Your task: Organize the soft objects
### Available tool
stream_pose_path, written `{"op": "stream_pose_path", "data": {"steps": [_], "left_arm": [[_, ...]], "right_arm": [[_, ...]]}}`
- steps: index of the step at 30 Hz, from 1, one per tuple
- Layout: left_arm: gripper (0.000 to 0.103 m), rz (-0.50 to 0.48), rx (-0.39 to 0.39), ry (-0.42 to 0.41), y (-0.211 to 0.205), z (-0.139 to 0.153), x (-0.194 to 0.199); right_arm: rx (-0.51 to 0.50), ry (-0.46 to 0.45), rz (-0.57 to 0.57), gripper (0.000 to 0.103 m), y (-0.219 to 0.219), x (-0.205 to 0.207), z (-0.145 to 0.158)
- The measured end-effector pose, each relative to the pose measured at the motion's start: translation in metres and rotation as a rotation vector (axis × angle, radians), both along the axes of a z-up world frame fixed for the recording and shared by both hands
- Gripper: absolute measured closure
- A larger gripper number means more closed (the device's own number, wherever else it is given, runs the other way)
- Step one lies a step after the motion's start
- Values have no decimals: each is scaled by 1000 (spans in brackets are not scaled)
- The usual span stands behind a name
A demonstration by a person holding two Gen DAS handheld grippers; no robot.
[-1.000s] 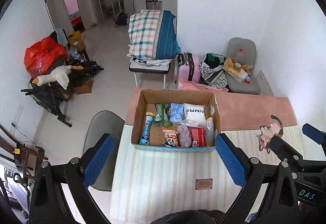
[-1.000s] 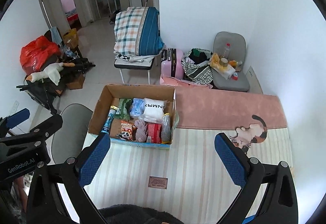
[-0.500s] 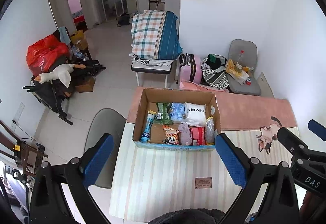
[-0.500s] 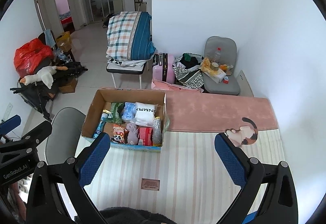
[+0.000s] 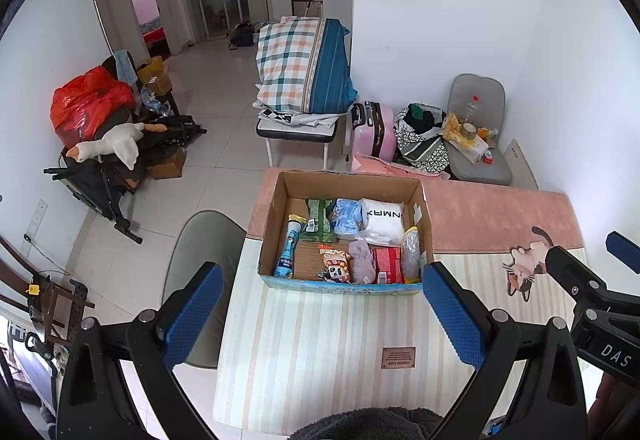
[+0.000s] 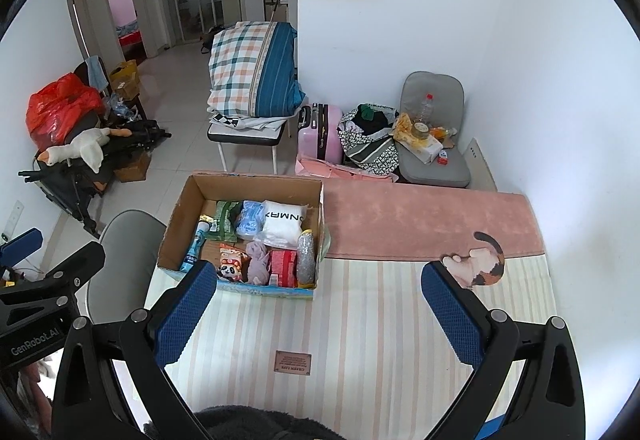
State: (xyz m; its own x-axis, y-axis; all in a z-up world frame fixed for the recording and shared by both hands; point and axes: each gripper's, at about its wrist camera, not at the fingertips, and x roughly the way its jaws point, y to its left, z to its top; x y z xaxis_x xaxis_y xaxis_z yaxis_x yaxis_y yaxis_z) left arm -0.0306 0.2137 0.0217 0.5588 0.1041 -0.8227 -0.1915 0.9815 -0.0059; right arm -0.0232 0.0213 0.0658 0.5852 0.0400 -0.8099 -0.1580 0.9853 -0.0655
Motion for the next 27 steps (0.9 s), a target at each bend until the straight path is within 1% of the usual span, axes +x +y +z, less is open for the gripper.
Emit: {"op": "stream_pose_path", "data": {"steps": [27], "left_arm": [[1,0,12,3,6,-1,2]], "right_arm": [[-11,-6,1,0,-1,8,-1]]}}
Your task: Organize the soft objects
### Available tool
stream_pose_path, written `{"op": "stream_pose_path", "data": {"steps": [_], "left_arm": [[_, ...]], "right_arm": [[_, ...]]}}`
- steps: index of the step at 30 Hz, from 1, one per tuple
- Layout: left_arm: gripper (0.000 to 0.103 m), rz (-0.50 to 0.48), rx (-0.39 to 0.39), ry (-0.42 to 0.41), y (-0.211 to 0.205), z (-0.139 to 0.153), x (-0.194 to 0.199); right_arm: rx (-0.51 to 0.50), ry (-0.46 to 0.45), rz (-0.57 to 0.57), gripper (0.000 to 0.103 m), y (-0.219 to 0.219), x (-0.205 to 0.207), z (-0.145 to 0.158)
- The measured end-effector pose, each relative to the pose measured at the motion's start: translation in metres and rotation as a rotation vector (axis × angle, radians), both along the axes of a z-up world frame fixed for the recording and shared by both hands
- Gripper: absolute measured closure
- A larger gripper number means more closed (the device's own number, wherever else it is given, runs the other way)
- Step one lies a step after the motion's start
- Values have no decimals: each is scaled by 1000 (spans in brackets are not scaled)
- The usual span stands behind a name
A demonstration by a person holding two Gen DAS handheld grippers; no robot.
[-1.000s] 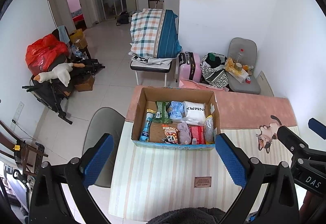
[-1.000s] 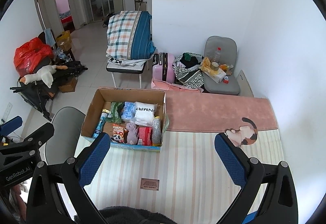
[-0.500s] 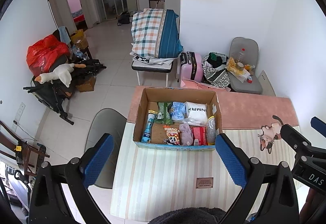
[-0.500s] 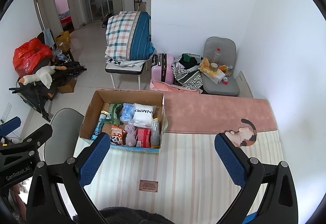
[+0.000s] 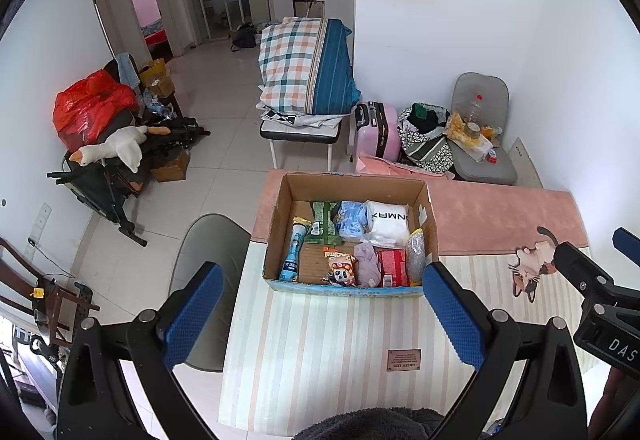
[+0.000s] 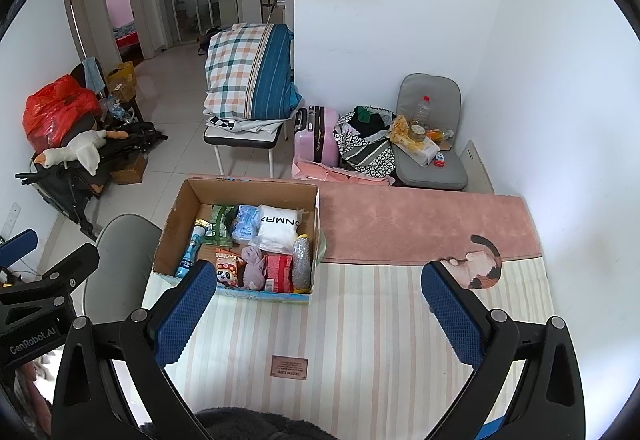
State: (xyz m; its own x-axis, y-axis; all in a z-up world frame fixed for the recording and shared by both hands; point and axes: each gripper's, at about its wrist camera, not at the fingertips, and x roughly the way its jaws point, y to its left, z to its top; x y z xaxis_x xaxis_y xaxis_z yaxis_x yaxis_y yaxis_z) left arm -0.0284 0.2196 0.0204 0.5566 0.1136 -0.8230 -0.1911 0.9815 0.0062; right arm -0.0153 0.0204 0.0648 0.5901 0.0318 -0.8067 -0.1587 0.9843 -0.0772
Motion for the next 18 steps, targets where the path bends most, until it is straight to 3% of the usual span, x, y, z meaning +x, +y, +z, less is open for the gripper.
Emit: {"op": "stream_pose_path", "data": {"steps": [18], "left_arm": [[1,-8,4,9,6,0,1]], "right_arm": [[2,6,7,0,-2,0,-4]]}}
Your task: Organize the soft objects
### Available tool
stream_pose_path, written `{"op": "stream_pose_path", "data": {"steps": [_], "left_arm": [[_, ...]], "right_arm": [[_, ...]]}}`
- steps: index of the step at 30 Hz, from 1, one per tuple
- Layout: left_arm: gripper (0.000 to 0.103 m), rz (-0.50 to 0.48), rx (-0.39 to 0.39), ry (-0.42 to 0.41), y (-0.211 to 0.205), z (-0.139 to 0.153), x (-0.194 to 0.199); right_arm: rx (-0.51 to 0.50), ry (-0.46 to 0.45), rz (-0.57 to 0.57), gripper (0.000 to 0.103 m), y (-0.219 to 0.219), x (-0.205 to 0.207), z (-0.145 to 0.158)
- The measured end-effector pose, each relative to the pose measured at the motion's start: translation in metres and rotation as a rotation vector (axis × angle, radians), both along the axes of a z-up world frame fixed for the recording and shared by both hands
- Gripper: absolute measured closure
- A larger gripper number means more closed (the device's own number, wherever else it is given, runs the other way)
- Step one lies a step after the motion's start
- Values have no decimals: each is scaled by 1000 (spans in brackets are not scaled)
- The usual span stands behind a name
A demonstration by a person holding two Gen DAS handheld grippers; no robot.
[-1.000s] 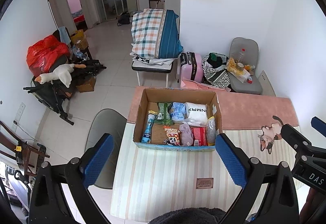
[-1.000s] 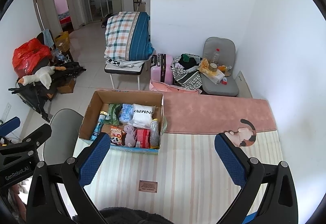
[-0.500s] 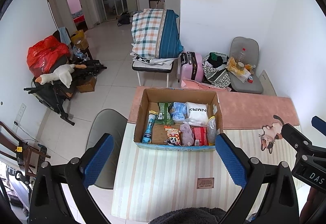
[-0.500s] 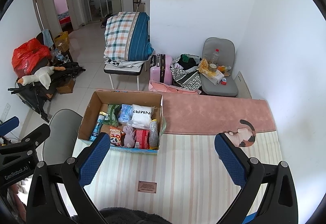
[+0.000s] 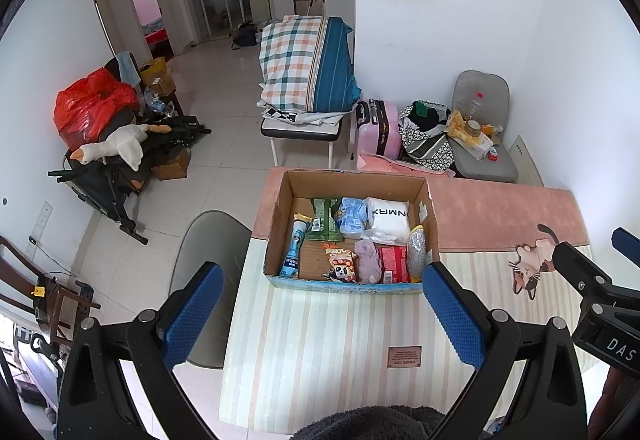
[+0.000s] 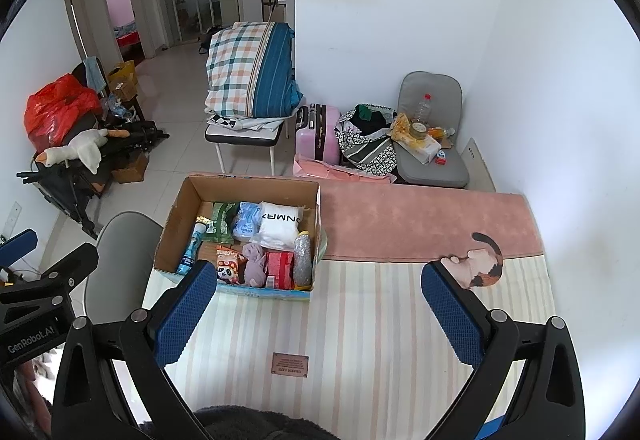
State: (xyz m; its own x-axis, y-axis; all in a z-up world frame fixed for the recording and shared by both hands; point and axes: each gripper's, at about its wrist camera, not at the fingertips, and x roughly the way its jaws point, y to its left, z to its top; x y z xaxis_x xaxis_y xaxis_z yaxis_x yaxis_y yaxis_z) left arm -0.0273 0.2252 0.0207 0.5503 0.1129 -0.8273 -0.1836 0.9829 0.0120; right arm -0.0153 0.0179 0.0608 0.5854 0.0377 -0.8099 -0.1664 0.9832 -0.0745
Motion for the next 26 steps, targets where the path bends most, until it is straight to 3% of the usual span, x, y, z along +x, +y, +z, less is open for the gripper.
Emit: {"op": "stream_pose_path", "data": {"steps": [26], "left_arm": [[1,2,7,-13,9,9,-6]], "right_arm": [[-10,-17,1,0,-3,-5,1]]}}
